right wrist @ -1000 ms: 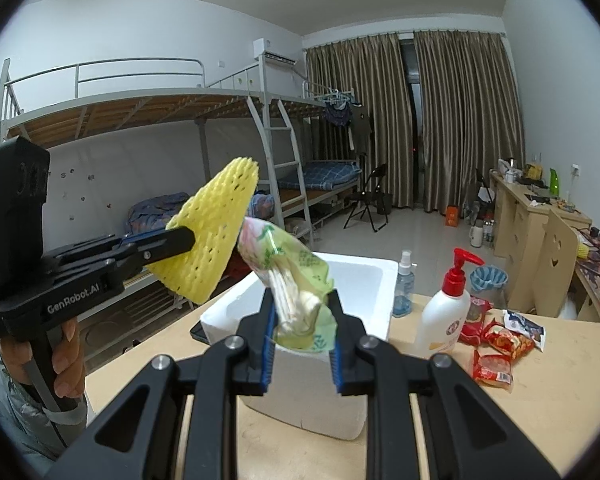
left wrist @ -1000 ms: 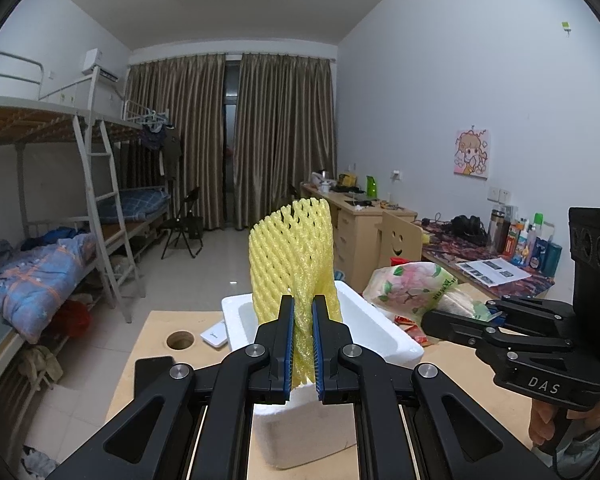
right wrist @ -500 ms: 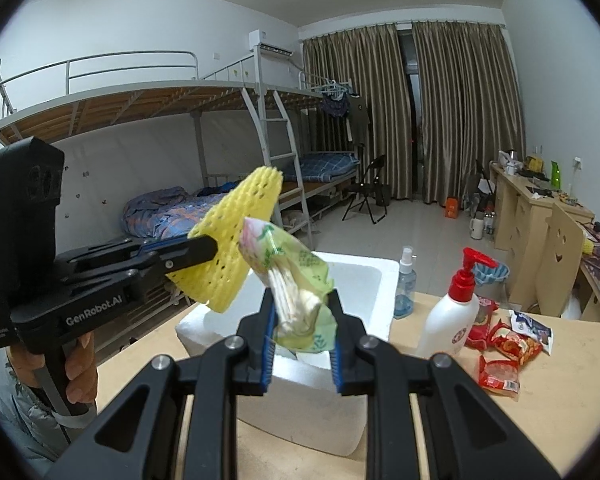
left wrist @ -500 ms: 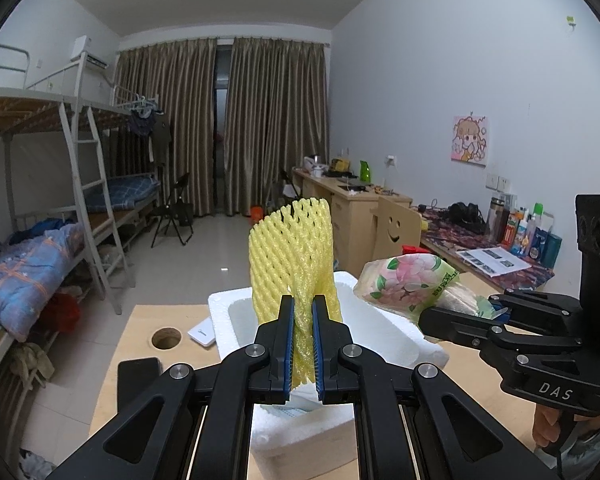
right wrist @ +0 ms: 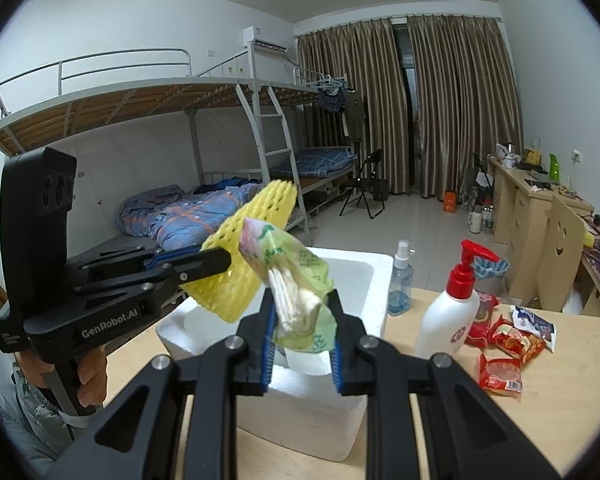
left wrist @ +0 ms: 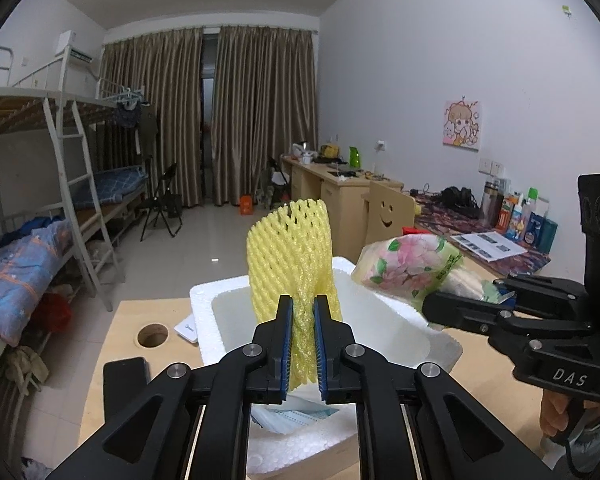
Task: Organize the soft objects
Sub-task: 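Open the left gripper to drop the net into the foam box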
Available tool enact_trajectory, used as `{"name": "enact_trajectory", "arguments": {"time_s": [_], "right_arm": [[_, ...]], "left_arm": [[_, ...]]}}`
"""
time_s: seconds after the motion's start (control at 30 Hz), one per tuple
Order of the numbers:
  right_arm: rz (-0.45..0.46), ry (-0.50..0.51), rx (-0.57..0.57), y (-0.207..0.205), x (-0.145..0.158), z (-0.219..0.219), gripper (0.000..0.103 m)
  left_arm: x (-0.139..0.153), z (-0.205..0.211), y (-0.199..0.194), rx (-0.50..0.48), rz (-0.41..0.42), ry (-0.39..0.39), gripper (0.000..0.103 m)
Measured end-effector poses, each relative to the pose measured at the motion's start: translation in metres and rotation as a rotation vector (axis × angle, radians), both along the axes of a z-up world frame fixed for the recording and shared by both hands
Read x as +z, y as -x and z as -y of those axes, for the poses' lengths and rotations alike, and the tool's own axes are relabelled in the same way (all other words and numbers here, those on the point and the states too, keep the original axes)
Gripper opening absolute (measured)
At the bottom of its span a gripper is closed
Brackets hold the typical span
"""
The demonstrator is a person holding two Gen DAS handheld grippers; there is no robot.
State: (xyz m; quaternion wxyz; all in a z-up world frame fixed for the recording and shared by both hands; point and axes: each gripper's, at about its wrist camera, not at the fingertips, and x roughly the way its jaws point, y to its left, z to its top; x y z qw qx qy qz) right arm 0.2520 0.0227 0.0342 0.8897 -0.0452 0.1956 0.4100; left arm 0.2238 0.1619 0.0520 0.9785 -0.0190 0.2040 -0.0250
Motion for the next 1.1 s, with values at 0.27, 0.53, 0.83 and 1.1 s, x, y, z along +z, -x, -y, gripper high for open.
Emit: {"name": "enact_trajectory", "arguments": {"time_s": [0.27, 0.53, 0.83, 1.1], "right_arm": [[-0.001, 0.000, -0.006, 0.000, 0.001, -0.001, 0.026], [-0.004, 0.008, -0.011, 0.001, 0.002, -0.004, 0.026], [-0.016, 0.015, -0.014, -0.007, 0.000, -0.019, 0.026], [-0.010, 0.030, -0.007, -0.013, 0.001, -0.036, 0.027]], "left_arm": [[0.000, -0.012, 0.006, 0.073, 0.031, 0.029, 0.086], [0.000, -0.014, 0.012, 0.095, 0.045, 0.002, 0.090], [-0.006, -0.025, 0.025, 0.137, 0.086, -0.006, 0.102], [-0.008, -0.041, 0.029, 0.148, 0.101, 0.028, 0.102]]}}
